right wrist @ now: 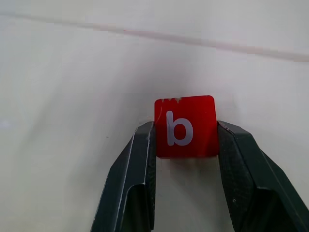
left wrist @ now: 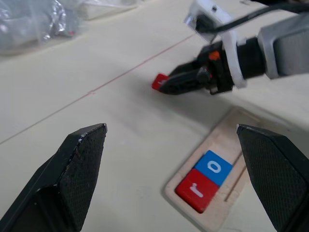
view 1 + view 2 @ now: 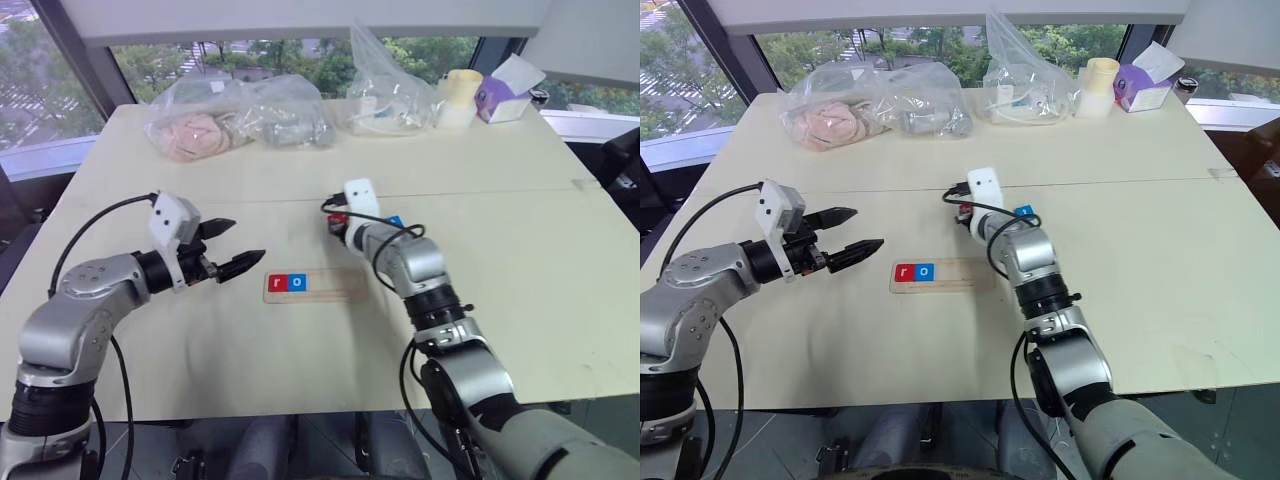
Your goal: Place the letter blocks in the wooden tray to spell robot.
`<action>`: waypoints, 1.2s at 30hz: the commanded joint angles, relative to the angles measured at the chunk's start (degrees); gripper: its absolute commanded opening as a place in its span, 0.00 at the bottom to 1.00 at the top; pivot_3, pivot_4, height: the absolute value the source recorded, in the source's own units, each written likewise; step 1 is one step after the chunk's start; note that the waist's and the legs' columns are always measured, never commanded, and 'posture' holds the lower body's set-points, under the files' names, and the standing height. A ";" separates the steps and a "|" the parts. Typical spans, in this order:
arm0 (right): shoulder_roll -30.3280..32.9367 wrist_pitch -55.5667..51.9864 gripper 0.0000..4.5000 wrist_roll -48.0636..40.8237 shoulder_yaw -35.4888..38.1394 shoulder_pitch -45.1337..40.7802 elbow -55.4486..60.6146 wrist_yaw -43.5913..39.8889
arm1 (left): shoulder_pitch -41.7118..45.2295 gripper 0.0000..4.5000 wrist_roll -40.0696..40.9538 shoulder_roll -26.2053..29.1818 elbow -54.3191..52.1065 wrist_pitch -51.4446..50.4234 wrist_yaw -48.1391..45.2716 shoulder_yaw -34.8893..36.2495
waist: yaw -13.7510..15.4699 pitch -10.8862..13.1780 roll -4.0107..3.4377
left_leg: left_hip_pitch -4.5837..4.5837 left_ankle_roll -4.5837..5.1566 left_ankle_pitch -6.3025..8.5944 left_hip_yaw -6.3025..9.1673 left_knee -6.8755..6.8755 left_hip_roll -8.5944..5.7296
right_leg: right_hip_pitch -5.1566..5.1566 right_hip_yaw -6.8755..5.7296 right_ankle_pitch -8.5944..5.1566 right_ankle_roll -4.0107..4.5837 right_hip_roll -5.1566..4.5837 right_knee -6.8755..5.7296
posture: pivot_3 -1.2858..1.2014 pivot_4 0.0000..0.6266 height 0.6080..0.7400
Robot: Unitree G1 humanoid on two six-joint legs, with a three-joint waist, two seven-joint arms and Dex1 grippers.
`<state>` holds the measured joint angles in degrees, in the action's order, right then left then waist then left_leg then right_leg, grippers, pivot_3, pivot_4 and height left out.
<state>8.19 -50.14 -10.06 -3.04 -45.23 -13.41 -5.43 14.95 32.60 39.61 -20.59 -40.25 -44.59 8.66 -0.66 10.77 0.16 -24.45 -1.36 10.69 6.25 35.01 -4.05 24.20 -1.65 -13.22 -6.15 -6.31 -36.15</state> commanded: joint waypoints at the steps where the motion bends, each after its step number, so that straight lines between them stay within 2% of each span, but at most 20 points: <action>1: 3.42 -8.08 0.26 -2.20 3.33 2.93 15.52 -1.43 | 0.01 1.00 -0.76 0.30 -1.43 1.78 -1.32 -2.26 | -0.15 0.00 0.00 | 0.00 0.00 0.00 -0.02 -0.01 -0.01 | 0.00 0.00 0.00 0.00 -0.02 0.01 | 0.52 0.24 1.00; 5: 3.60 -21.61 0.26 -3.12 7.11 10.66 32.94 1.18 | 1.69 1.00 -1.35 -0.59 -1.23 2.39 -1.91 -5.31 | -0.38 -0.01 0.02 | 0.01 0.01 0.01 -0.01 -0.14 0.04 | 0.08 0.00 -0.04 0.04 -0.01 0.00 | 0.52 0.24 1.00; 14: -8.45 -38.55 0.26 1.01 10.25 27.03 54.95 9.36 | 4.98 1.00 -2.73 -0.76 2.05 3.60 -5.06 -9.59 | -0.25 -0.02 0.00 | 0.00 0.01 0.01 -0.05 -0.07 0.33 | 0.11 0.01 -0.12 0.19 0.08 -0.04 | 0.52 0.24 1.00; 19: -12.08 -42.36 0.26 1.31 10.67 31.58 61.57 9.41 | 5.89 1.00 -3.06 1.18 2.07 3.15 -8.24 -10.65 | -0.23 -0.02 0.00 | -0.01 -0.01 0.01 -0.05 -0.07 0.46 | 0.12 0.00 -0.11 0.25 0.19 0.03 | 0.52 0.24 1.00; 24: -14.49 -42.36 0.26 1.72 10.59 33.37 62.11 9.72 | 6.36 1.00 -3.85 1.39 3.04 3.42 -9.54 -11.54 | -0.18 -0.01 -0.01 | -0.02 -0.03 0.03 -0.06 -0.09 0.50 | 0.12 0.00 -0.14 0.30 0.20 0.08 | 0.52 0.24 1.00; 30: -13.22 -41.75 0.93 1.99 10.71 32.70 62.51 8.95 | 6.51 1.00 -4.86 1.52 4.49 4.73 -10.53 -11.94 | -0.23 -0.01 -0.01 | -0.03 -0.03 0.03 -0.07 -0.16 0.56 | 0.19 -0.01 -0.15 0.39 0.23 0.10 | 0.52 0.24 1.00; 31: -12.63 -41.29 0.99 1.87 10.97 32.26 62.73 8.50 | 6.51 1.00 -4.99 1.53 4.71 4.93 -10.70 -11.89 | -0.22 -0.01 -0.01 | -0.03 -0.03 0.03 -0.07 -0.18 0.56 | 0.19 -0.01 -0.15 0.41 0.23 0.10 | 0.52 0.24 1.00; 34: -7.37 -33.94 0.99 -4.50 16.29 27.74 65.13 -1.69 | 5.44 1.00 -5.14 3.79 4.81 6.76 -14.26 -11.35 | -0.35 0.03 -0.06 | -0.06 -0.02 0.02 -0.09 -0.18 0.56 | 0.23 -0.01 -0.15 0.41 0.25 0.11 | 0.52 0.24 1.00; 36: 0.71 -30.11 0.99 -9.02 16.40 28.96 64.72 -10.71 | 4.20 1.00 -5.35 5.98 4.38 8.44 -17.58 -11.49 | -0.35 0.03 -0.06 | -0.07 -0.02 0.02 -0.13 -0.16 0.58 | 0.23 -0.01 -0.15 0.40 0.25 0.14 | 0.52 0.24 1.00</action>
<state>6.73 -83.36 -15.30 12.25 -16.99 49.06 -10.12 19.70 27.43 44.26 -14.90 -33.76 -59.78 -3.65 -1.01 10.80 0.10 -24.51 -1.38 10.72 6.10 34.82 -3.46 24.39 -1.67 -13.39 -5.76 -6.06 -35.94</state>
